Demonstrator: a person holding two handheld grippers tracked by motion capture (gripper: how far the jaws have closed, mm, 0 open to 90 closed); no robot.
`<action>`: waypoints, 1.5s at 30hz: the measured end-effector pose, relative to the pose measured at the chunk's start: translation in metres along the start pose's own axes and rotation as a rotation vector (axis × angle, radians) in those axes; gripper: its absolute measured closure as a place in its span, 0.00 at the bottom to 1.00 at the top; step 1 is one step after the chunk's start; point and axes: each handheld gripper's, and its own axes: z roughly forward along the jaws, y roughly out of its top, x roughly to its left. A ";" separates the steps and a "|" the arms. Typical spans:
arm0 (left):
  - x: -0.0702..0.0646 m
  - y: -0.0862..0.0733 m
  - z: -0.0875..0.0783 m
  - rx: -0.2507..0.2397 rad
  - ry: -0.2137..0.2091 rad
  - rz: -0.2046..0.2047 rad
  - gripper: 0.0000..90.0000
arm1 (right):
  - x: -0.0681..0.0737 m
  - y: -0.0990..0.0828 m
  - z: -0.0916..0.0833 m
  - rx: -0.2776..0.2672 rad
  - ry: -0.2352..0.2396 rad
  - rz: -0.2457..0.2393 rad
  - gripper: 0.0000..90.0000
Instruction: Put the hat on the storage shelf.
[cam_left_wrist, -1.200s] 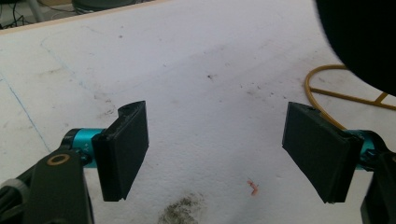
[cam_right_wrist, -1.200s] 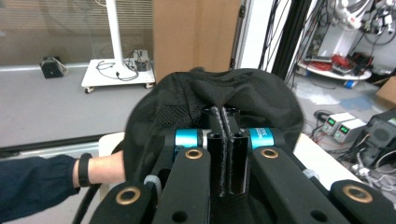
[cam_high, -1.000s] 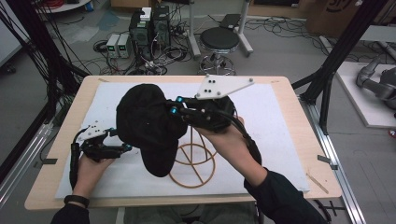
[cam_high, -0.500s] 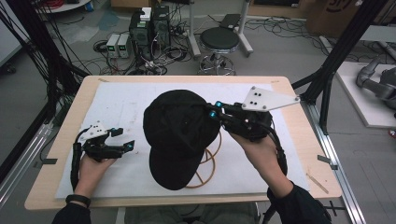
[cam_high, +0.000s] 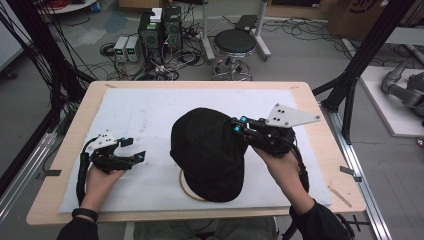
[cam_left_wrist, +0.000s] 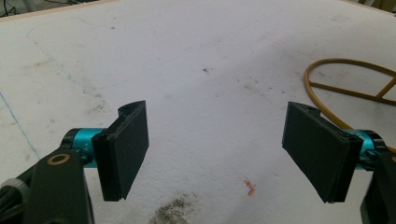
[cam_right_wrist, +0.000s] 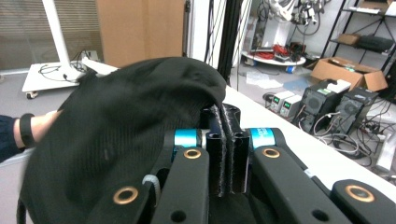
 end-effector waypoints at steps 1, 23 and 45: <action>0.000 0.000 0.000 0.001 -0.002 0.001 0.25 | 0.000 -0.002 0.002 0.006 -0.005 -0.004 0.99; 0.000 0.000 -0.001 -0.005 0.002 -0.001 0.25 | -0.025 -0.024 -0.007 0.010 -0.043 0.069 0.68; 0.004 0.002 -0.005 -0.053 0.049 0.011 0.24 | -0.104 -0.123 -0.039 0.057 -0.222 0.259 0.35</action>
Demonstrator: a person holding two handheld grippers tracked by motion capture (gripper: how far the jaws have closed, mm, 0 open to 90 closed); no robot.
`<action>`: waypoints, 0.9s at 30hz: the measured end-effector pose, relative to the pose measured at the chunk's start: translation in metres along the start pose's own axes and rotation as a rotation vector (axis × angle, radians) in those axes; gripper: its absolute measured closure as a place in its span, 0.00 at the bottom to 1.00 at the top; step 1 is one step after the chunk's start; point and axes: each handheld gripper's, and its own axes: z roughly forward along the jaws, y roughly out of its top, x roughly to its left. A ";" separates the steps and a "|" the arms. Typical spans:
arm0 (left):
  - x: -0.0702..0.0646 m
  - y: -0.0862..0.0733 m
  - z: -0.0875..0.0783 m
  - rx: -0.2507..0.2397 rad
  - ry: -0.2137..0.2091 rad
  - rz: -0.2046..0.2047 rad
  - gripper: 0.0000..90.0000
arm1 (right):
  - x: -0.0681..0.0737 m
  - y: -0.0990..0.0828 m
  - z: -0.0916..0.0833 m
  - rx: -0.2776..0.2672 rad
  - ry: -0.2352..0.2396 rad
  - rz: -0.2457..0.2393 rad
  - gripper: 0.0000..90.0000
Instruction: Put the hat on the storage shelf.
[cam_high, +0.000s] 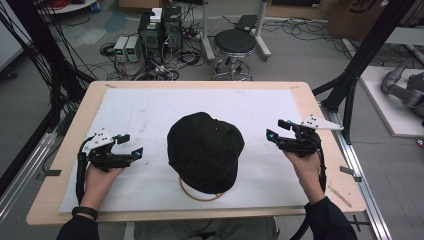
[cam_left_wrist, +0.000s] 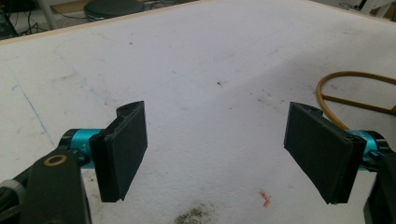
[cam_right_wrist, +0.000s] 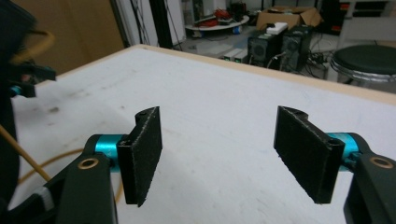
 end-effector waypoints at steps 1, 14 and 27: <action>0.000 0.000 0.000 0.000 0.004 0.001 0.24 | -0.003 -0.004 0.001 0.003 -0.010 0.005 0.33; 0.000 0.000 0.000 -0.004 0.026 0.013 0.24 | -0.022 -0.048 0.006 0.062 -0.159 0.039 0.28; -0.002 0.001 -0.002 -0.002 0.044 0.015 0.24 | -0.048 -0.063 0.000 0.116 -0.254 0.091 0.25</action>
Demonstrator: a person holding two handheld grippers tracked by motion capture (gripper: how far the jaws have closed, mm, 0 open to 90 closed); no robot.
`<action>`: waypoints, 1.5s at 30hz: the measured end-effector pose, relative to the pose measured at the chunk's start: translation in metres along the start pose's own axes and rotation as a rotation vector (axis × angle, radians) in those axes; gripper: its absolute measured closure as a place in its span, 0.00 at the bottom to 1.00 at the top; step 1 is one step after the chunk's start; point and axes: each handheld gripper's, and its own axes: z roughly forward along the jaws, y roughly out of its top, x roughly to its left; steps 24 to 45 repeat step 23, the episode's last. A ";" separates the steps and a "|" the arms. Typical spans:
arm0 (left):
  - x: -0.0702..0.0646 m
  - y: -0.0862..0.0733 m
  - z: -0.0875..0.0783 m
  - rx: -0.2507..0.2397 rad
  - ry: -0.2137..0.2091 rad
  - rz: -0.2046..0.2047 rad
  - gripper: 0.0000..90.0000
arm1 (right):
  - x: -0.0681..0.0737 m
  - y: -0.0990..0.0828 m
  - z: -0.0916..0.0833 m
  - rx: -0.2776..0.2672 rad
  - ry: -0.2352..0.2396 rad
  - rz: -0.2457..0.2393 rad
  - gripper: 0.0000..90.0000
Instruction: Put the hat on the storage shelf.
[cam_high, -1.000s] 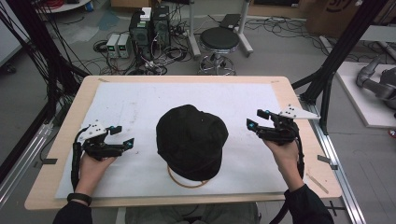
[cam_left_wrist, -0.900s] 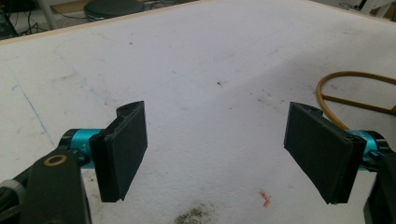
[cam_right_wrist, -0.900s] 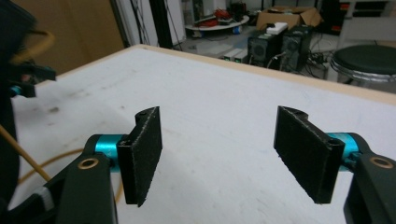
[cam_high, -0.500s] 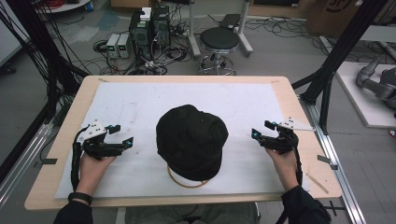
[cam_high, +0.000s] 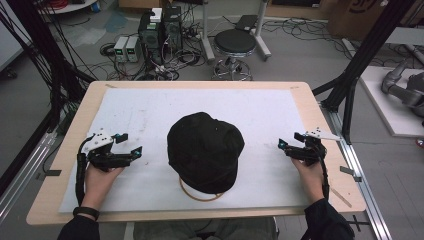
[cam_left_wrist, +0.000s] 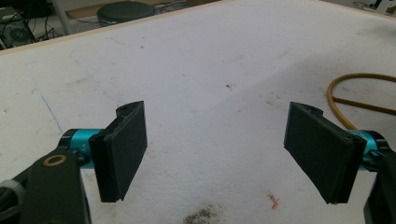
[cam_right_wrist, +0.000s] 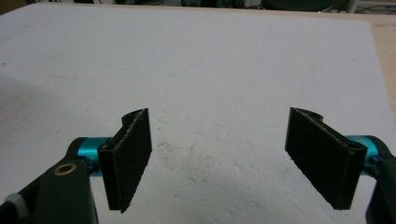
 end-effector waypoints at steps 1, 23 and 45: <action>0.000 0.000 0.000 0.001 0.003 -0.002 0.24 | -0.002 0.000 0.000 0.007 -0.004 0.006 0.25; 0.003 -0.001 0.000 0.009 0.011 -0.009 0.24 | -0.004 -0.001 0.001 0.006 -0.025 0.005 0.24; 0.003 -0.001 0.000 0.009 0.011 -0.009 0.24 | -0.004 -0.001 0.001 0.006 -0.025 0.005 0.24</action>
